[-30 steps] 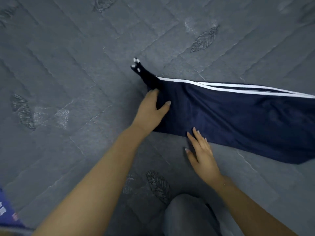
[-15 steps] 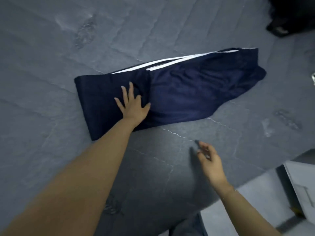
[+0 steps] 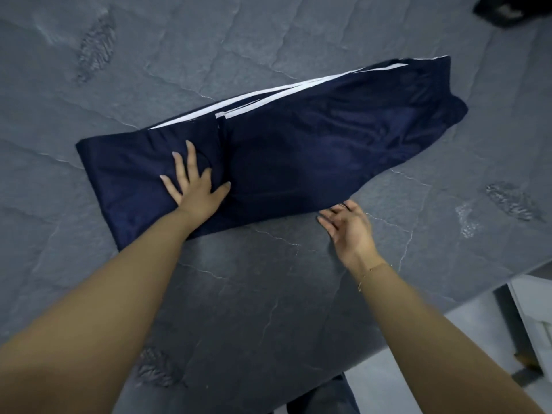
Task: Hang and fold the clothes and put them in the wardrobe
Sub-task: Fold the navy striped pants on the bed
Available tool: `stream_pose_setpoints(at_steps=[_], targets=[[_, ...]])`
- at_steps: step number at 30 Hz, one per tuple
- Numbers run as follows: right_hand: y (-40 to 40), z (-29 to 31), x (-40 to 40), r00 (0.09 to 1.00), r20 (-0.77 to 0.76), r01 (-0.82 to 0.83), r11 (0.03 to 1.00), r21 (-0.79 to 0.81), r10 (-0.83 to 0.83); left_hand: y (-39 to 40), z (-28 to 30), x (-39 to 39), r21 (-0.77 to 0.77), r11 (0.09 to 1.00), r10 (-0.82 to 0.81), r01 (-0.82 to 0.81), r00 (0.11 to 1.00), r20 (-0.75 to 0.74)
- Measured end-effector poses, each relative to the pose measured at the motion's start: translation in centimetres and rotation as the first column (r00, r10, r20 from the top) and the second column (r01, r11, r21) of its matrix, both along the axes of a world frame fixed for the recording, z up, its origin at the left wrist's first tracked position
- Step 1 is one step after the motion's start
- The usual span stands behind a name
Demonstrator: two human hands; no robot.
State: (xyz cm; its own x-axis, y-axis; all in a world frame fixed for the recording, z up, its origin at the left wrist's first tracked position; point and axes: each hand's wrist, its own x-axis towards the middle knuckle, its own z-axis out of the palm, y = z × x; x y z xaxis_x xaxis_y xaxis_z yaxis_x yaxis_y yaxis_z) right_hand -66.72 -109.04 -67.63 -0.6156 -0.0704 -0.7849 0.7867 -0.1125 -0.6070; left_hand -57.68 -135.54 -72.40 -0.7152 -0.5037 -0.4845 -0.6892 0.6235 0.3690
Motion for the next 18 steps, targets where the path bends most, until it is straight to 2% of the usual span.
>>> stream_pose_setpoints(at_steps=[3, 6, 9, 13, 16, 18], targets=[[-0.4, -0.4, 0.3, 0.991, -0.074, 0.112, 0.994, 0.014, -0.111, 0.2, 0.3, 0.0, 0.014, 1.000, 0.015, -0.015, 1.000, 0.019], [-1.7, -1.0, -0.3, 0.975, -0.078, 0.212, 0.977, 0.032, -0.209, 0.3, 0.7, -0.1, 0.034, 0.999, 0.024, -0.025, 0.999, 0.021], [-2.0, -1.5, -0.7, 0.976, -0.072, 0.212, 0.967, 0.139, -0.204, 0.3, 1.1, -0.1, 0.045, 0.999, 0.025, -0.026, 0.999, 0.023], [0.6, -1.8, -0.5, 0.991, -0.130, 0.082, 0.945, 0.316, -0.042, 0.4, 1.4, -0.3, 0.071, 0.997, 0.026, -0.029, 0.999, 0.032], [2.7, -1.5, -0.4, 0.972, -0.161, -0.091, 0.909, 0.406, 0.169, 0.4, 1.4, -0.3, 0.066, 0.997, 0.034, -0.036, 0.999, 0.031], [3.3, -1.3, -0.7, 0.926, -0.153, -0.236, 0.848, 0.474, 0.344, 0.3, 1.4, -0.3, 0.065, 0.997, 0.038, -0.040, 0.999, 0.029]])
